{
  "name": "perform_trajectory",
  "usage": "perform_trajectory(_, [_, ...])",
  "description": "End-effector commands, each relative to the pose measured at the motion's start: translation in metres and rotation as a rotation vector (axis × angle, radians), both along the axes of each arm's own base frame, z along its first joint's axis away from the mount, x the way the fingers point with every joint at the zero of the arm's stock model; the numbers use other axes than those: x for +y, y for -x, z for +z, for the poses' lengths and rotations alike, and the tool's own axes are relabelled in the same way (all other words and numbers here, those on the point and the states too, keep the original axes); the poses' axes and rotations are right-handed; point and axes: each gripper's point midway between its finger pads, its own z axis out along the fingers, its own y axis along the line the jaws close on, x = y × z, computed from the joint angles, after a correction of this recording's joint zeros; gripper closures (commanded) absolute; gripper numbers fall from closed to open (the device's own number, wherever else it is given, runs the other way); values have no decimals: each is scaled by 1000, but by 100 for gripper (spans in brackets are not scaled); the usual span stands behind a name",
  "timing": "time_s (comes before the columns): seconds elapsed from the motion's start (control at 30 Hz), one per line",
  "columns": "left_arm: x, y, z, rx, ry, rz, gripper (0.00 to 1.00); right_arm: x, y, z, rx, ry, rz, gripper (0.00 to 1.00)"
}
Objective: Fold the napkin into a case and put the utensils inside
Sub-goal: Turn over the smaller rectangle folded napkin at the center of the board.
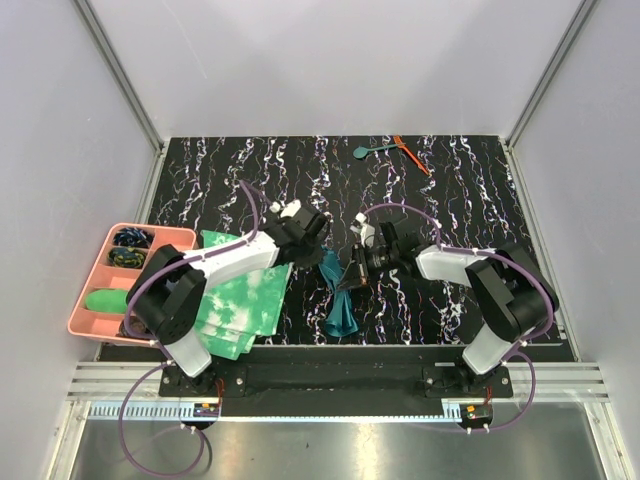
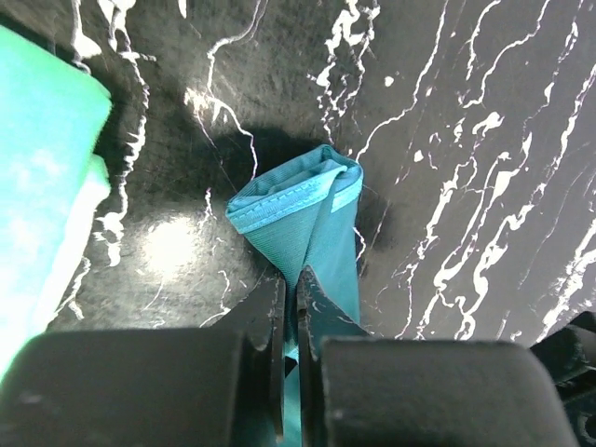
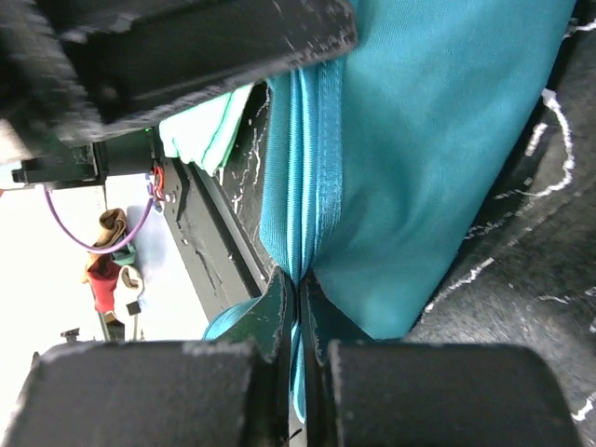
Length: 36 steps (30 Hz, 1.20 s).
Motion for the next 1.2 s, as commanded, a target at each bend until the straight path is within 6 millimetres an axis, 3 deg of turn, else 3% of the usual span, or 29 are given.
perform_trajectory(0.0, [3,-18,40,-133,-112,-7,100,13,6,10,5,-79,33,100])
perform_trajectory(0.03, [-3,-23,55,-176,-132,-7,100,16,5,12,-4,-101,35,100])
perform_trajectory(0.1, [0,-18,55,-168,-216,-23,100,21,6,14,28,-136,36,100])
perform_trajectory(0.13, [-6,-20,67,-203,-237,-24,100,23,8,15,41,-152,42,100])
perform_trajectory(0.2, [-4,-14,62,-186,-310,-37,100,29,9,20,61,-201,50,98])
perform_trajectory(0.23, [-6,-14,69,-198,-340,-39,100,29,10,17,73,-201,41,98])
perform_trajectory(0.47, [-16,-20,58,-190,-513,-59,100,20,7,-4,166,-144,-75,86])
perform_trajectory(0.8, [-50,-28,60,-251,-585,-65,100,-57,9,-35,298,17,-452,53])
perform_trajectory(0.97, [-65,-29,46,-251,-658,-97,100,-84,12,-27,298,93,-579,39])
perform_trajectory(1.03, [-73,-30,41,-255,-692,-118,100,-99,3,-15,230,97,-649,36])
perform_trajectory(1.07, [-76,-31,39,-253,-695,-125,100,-107,12,-19,242,150,-654,35])
perform_trajectory(1.17, [-86,-33,33,-270,-727,-140,98,-129,8,-7,147,218,-726,28])
